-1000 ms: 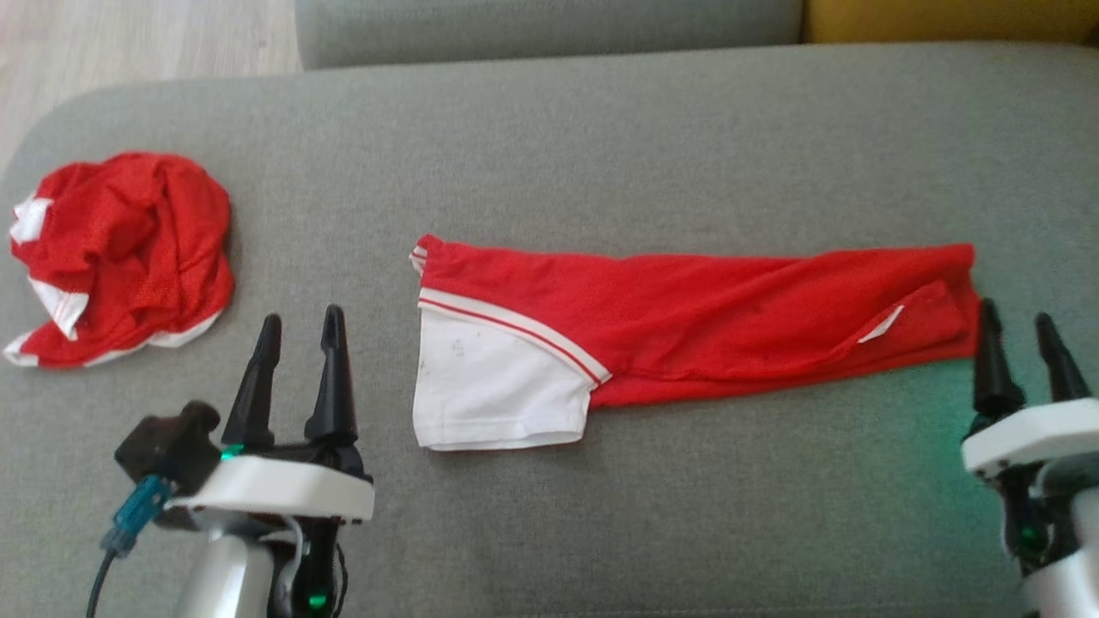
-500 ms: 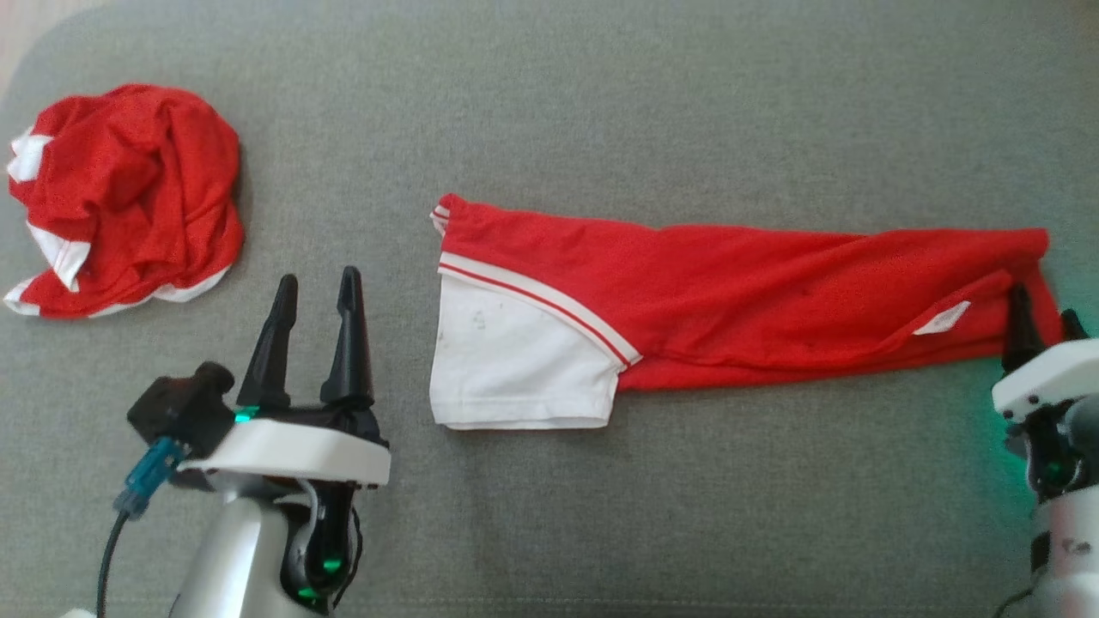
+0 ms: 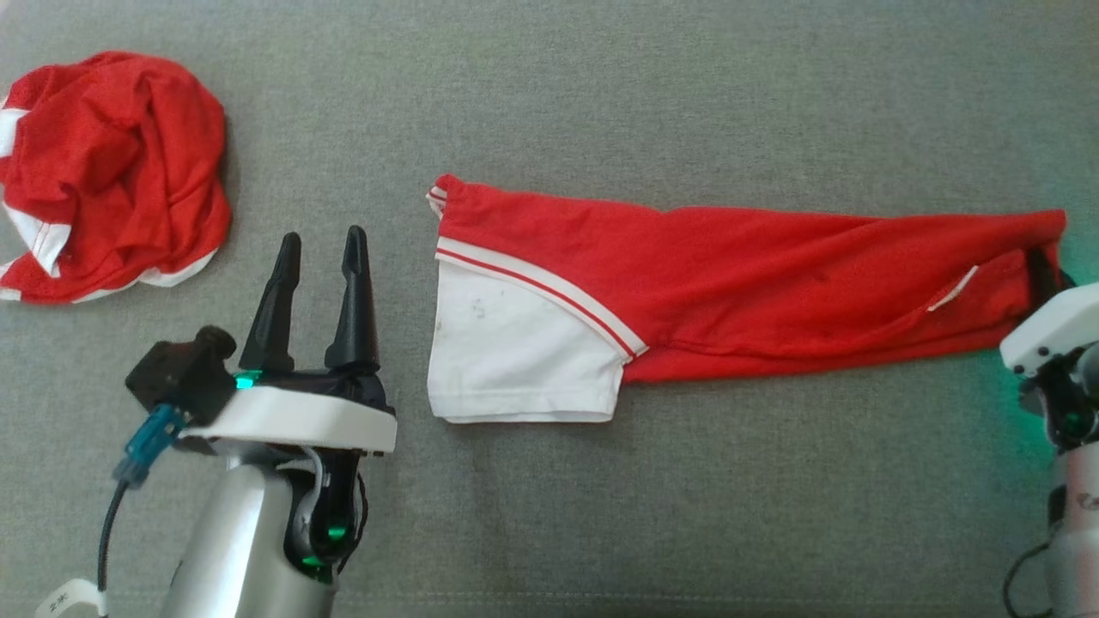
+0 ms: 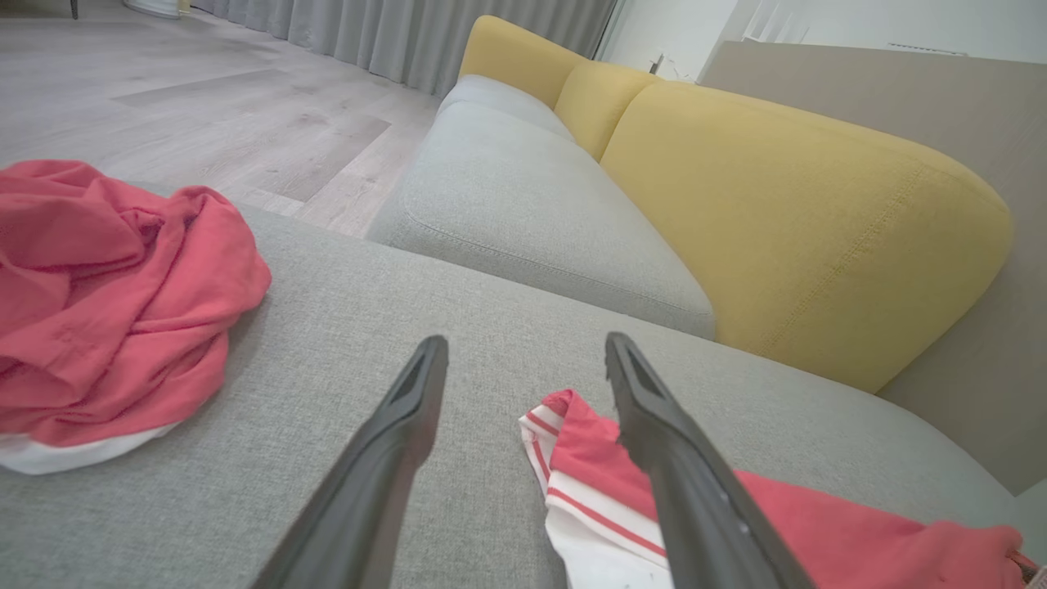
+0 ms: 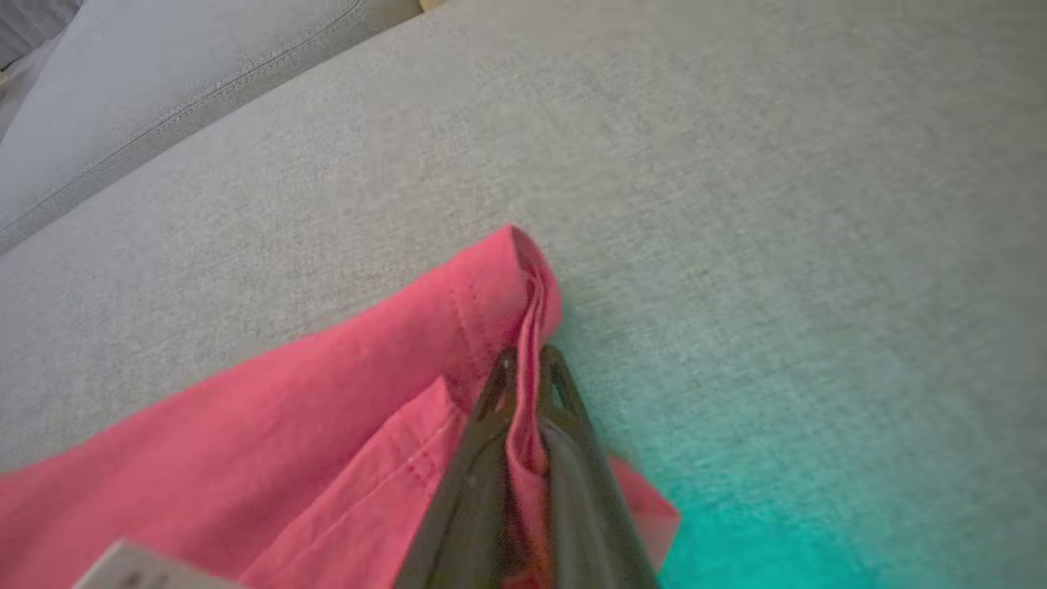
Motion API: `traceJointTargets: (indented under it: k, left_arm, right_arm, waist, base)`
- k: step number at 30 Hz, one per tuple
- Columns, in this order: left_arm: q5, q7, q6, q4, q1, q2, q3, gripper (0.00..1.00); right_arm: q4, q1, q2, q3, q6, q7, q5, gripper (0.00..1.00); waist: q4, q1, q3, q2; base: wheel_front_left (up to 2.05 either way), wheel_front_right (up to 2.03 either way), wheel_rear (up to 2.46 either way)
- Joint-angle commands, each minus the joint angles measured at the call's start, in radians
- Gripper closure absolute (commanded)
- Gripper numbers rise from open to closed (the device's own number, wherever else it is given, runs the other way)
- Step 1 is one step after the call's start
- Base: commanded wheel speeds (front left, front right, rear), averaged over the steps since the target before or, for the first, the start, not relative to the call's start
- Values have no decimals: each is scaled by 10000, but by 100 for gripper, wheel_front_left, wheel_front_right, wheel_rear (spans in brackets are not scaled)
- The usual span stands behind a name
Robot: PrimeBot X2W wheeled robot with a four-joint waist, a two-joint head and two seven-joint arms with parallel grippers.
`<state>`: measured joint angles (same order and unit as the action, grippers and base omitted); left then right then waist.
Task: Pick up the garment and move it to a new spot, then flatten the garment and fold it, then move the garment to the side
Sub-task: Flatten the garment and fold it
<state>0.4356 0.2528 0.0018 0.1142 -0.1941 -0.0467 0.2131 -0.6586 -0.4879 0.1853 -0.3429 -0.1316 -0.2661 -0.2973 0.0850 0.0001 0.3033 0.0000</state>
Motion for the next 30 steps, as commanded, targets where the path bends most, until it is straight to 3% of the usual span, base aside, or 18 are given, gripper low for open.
traceJointTargets:
  k: [1,14,21,30]
  left_arm:
    - [-14,89,51,-275,-299,-36,-315,0]
    - [108,89,76,-168,-92,-36,-347,0]
    - [211,89,104,-105,142,-36,-309,0]
    - [348,89,144,-95,575,-36,-356,0]
  right_arm:
    - [258,-12,332,10,9,-53,137,100]
    - [129,-362,1126,-1816,9,415,1397,100]
    - [636,-479,441,-1428,9,209,1210,100]
    - [2658,114,-688,85,9,-802,84,100]
  waist:
    - [-46,-1,-58,0]
    - [-280,-1,-557,0]
    - [-364,-1,-1133,0]
    - [-412,-1,-1948,0]
  base:
    - [0,0,0]
    - [0,0,0]
    - [0,0,0]
    - [0,0,0]
